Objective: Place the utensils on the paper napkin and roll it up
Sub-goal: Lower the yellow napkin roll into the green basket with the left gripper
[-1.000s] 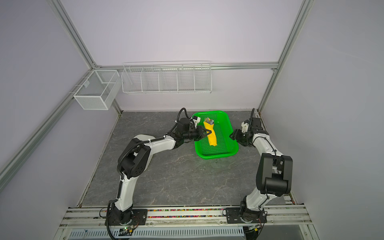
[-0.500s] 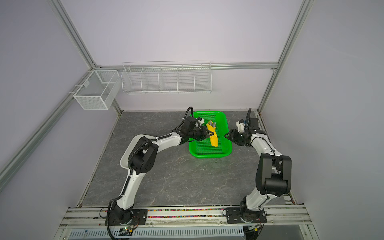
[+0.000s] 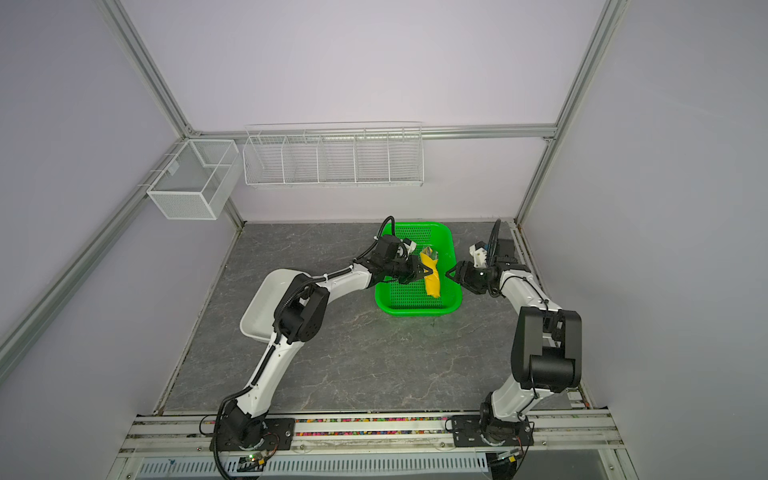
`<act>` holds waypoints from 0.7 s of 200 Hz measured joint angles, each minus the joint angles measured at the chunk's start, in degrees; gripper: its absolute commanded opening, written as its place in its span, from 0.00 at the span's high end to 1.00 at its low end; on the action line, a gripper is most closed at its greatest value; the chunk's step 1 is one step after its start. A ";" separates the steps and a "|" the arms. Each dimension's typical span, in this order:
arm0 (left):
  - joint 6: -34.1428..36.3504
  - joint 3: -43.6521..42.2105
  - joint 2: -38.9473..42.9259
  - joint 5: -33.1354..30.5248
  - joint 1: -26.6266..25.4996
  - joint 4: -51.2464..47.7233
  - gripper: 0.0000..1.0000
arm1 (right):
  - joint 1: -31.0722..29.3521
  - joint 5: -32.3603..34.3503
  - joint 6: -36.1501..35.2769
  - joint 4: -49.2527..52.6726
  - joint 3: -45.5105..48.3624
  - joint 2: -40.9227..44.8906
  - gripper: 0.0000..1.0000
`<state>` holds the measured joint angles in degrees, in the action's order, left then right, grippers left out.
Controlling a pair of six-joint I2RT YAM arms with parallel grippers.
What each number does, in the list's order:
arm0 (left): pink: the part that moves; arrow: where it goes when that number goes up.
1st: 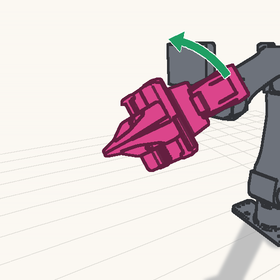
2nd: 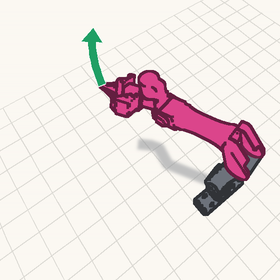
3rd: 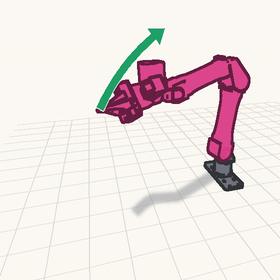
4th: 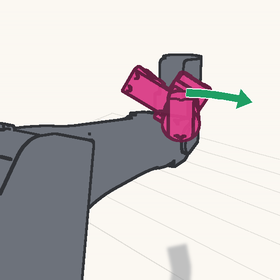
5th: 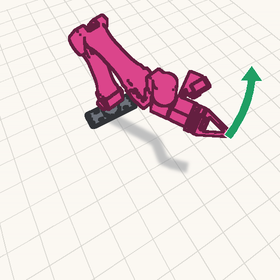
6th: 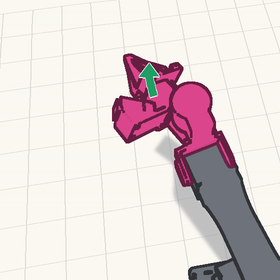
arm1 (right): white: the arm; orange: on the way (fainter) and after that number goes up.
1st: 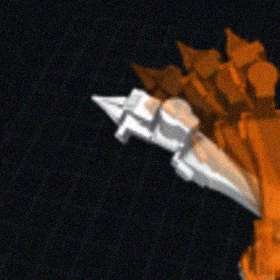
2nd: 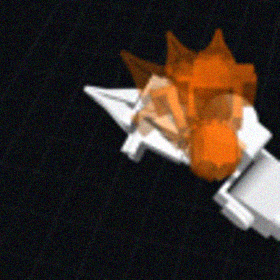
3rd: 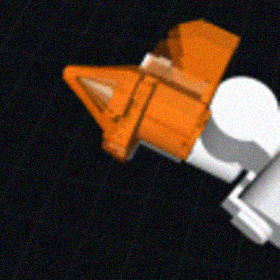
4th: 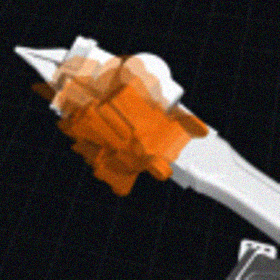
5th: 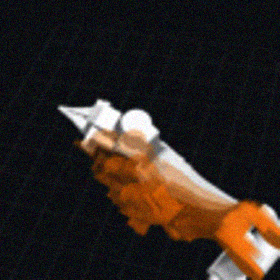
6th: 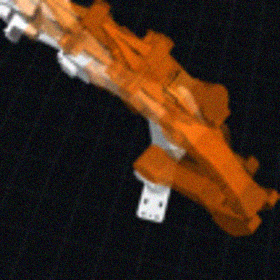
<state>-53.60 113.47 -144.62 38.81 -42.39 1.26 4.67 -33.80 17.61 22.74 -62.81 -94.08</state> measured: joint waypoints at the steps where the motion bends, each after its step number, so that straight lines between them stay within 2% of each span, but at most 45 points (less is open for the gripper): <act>1: 0.00 0.09 -0.04 0.04 0.00 -0.04 1.00 | -0.07 -0.07 0.02 -0.07 0.04 0.00 0.36; 60: -0.37 7.23 -4.42 0.50 -0.61 -4.33 1.00 | -1.40 -0.59 0.33 -0.44 0.59 0.00 0.36; 140: 1.25 11.23 -6.93 -0.07 -0.92 -11.30 1.00 | -1.51 -0.61 0.37 -0.76 0.59 0.00 0.36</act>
<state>-52.36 124.70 -151.55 38.74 -43.31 -10.04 3.16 -34.41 17.98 21.98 -62.22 -94.08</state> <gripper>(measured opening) 0.069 0.636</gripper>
